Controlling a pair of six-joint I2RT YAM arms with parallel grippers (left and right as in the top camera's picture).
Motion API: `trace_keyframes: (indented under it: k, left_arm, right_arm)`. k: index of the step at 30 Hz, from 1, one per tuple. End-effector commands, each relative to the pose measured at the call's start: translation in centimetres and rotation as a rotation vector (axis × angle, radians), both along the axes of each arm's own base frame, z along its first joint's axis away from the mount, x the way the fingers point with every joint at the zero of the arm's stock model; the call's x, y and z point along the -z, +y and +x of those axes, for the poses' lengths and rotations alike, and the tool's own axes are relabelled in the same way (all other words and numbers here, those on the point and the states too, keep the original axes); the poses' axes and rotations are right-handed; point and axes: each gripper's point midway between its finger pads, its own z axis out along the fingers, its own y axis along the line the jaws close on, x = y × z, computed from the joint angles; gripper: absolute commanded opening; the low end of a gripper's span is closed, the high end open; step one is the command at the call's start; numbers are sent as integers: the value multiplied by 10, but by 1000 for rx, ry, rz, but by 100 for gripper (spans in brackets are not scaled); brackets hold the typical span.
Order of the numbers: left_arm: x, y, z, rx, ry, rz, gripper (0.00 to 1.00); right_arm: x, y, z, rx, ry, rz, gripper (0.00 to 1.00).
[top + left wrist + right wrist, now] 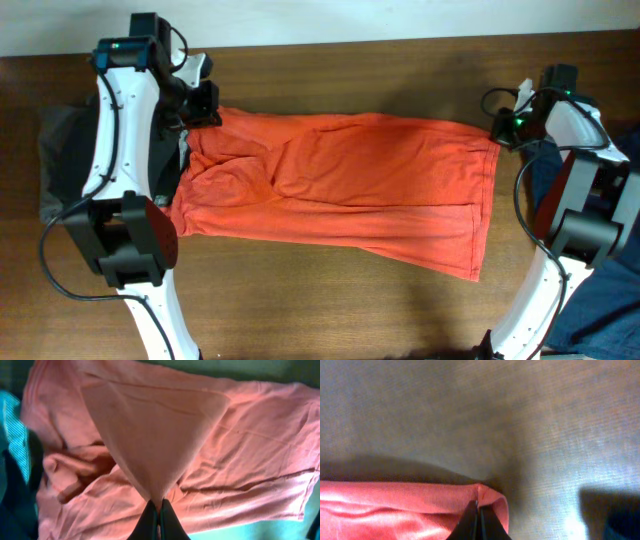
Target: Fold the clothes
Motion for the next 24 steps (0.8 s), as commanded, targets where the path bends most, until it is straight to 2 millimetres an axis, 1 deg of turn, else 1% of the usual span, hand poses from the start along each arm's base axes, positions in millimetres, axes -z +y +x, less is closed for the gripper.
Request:
trace_keyframes:
  k: [1,4,6,8,9,11,13,17,20,24]
  left_arm:
    - [-35,16,-8,-23,-62,-2,0]
    - [-48,27,-12,-42,-86,1,0]
    - [-53,29,-14,-38,-99,6,0]
    - [-56,31,-17,-29,-101,9,0]
    - [-55,32,-20,-21,-93,11,0]
    - [-53,32,-24,-18,-74,17,0]
    - [-51,36,-29,-16,-55,43,0]
    - [-49,40,-34,-21,-32,67,0]
    - [-45,47,-40,-27,-3,112,0]
    - [-44,50,-43,-23,11,130,0]
  right_arm:
    - [-47,9,-1,-72,-78,43,4]
    - [-78,31,-15,-155,-100,113,4]
    - [-97,43,-25,-164,-99,166,4]
    - [-109,47,-38,-162,-77,176,4]
    - [-118,50,-47,-159,-59,180,4]
    - [-127,51,-61,-150,-24,171,4]
    - [-127,51,-75,-126,33,164,4]
    - [-120,52,-97,-111,140,162,4]
    - [-115,47,-117,-79,237,130,4]
    - [-115,50,-134,-81,309,139,4]
